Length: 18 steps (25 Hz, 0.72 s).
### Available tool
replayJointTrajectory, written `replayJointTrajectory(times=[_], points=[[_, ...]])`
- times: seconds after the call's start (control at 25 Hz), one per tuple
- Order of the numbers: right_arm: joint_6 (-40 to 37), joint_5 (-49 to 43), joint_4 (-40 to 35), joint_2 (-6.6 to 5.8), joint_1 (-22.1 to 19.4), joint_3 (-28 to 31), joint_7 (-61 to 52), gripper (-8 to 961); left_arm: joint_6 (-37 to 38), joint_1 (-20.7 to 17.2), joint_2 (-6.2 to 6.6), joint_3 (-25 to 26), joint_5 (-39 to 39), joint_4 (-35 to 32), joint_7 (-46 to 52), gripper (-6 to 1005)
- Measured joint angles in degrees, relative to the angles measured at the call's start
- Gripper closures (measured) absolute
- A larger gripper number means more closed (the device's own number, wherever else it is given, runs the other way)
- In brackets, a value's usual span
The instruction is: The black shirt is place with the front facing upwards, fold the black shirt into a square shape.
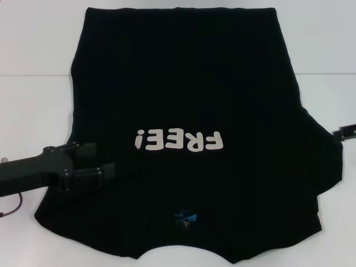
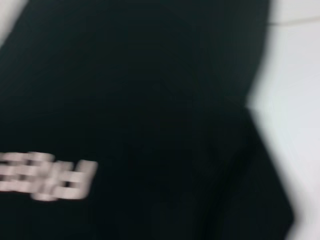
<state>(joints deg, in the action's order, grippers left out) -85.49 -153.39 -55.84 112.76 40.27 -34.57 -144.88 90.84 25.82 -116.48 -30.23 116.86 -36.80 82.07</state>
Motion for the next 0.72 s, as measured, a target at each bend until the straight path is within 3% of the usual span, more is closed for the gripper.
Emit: replayJointTrajectory(times=[0.16,0.32,0.72], points=[[0.16,-10.50,-0.39,0.77,3.03,-0.07,-3.72,28,0.25,-0.23,-0.07,-0.34,0.23,0.03,-0.60,92],[3.24,-12.54,2.82,1.24,4.12,-0.09,-4.19,29,0.85,-0.60,-0.52,-0.32,0.25,0.19,-2.26,92],[14.93,-12.26,15.23,0.21,6.80,0.02,-4.38,28,1.91,-0.97,-0.76,-0.53,0.30,0.53,-3.21,94]])
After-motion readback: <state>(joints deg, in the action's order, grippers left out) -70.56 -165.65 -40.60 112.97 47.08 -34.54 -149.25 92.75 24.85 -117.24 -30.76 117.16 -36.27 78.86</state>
